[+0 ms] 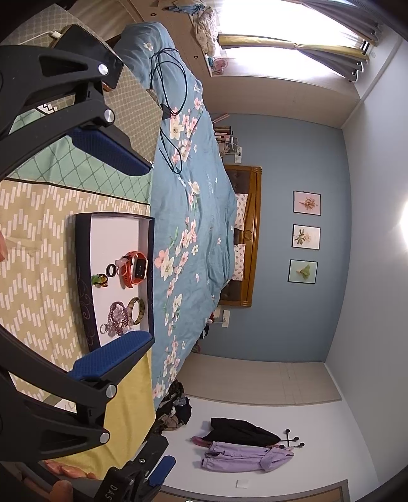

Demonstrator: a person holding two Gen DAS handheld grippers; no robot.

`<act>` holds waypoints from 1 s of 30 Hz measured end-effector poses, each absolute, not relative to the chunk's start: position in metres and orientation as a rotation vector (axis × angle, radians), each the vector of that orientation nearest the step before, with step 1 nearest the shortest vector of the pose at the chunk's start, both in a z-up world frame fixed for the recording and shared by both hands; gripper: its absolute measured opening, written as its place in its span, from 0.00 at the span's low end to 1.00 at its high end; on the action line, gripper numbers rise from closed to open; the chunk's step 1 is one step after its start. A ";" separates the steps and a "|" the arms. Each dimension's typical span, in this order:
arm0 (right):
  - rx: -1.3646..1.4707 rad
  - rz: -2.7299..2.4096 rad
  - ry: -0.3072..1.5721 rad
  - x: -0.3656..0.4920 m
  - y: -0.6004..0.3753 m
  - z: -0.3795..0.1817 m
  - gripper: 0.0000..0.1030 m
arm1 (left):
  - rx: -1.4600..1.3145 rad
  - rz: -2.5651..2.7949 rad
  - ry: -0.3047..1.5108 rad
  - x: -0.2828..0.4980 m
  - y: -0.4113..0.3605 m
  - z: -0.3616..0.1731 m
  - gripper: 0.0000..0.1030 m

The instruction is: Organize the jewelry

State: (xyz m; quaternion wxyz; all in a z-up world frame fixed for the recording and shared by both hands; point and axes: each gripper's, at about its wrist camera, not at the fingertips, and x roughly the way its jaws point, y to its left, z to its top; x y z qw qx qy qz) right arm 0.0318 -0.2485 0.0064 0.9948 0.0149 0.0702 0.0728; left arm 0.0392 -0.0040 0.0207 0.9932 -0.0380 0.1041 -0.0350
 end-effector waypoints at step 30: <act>0.045 0.145 0.175 0.031 -0.249 0.001 0.93 | -0.073 -0.061 0.194 0.027 -0.005 0.025 0.94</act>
